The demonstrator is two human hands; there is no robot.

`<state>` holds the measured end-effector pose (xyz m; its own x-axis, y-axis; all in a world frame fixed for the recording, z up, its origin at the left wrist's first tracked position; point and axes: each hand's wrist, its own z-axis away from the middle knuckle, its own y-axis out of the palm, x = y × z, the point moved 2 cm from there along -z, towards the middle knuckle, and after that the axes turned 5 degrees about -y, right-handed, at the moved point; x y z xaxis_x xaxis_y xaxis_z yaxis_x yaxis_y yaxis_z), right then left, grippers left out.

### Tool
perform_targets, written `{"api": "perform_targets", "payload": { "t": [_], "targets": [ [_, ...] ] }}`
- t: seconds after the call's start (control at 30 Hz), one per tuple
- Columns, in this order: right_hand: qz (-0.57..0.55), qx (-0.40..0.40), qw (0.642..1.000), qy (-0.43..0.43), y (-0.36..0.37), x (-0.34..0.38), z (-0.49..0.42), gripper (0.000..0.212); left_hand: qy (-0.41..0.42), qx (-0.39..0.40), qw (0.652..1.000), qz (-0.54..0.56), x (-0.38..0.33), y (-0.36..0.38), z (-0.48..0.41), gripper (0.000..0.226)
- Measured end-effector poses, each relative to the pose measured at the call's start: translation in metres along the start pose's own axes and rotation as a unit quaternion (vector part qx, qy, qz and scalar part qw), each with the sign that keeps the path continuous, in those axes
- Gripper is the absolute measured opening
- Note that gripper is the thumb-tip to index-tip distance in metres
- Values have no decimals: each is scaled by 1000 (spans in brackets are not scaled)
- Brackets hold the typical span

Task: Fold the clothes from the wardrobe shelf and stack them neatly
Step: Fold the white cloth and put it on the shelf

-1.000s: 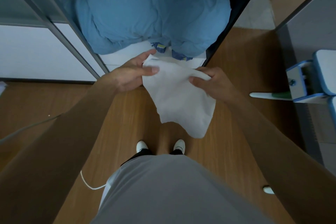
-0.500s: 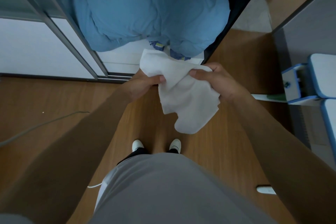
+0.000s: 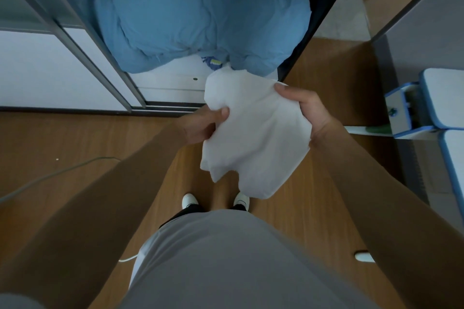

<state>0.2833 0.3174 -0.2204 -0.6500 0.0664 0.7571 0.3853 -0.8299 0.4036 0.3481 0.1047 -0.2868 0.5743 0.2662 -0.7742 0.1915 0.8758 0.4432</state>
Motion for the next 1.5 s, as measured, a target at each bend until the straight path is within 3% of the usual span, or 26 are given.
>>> {"api": "perform_targets", "payload": {
  "t": [0.07,0.27,0.4,0.5,0.67,0.8,0.9,1.03,1.1,1.23,1.33,1.4,1.5],
  "targets": [
    [-15,-13,1000,-2,1,3,1,34,-10,-5,1000,16,1,1,-2,91],
    [-25,-89,995,24,-10,14,-4,45,-49,-137,989,36,3,-15,-7,49],
    [-133,-67,988,-39,-28,10,-5,59,-52,-192,976,93,-8,-11,-3,40],
    [-160,-22,986,-30,-29,-6,-5,72,-37,-197,972,125,-18,-7,-2,34],
    [-71,-40,996,-42,-9,-43,-12,44,-46,-260,958,111,-24,-19,0,43],
    [52,-158,984,-66,-6,-43,-23,33,-119,-387,914,-5,-14,-40,-3,54],
    [85,-203,975,-13,-7,-39,-26,33,-158,-295,938,86,8,-47,4,60],
    [38,-221,974,18,-5,-42,-30,42,-92,-205,974,-14,34,-49,12,44],
    [36,-216,975,39,-3,-44,-32,44,-55,-215,975,-8,41,-46,11,51],
    [157,-154,973,70,-4,-45,-32,16,0,-346,937,-52,34,-52,15,40],
    [239,-186,950,74,-3,-48,-35,10,27,-345,925,-155,23,-61,22,36],
    [275,-220,935,44,3,-48,-40,20,45,-335,913,-229,13,-66,26,38],
    [331,-237,912,-40,16,-47,-50,58,66,-334,891,-300,1,-72,28,38]
  ]
}}
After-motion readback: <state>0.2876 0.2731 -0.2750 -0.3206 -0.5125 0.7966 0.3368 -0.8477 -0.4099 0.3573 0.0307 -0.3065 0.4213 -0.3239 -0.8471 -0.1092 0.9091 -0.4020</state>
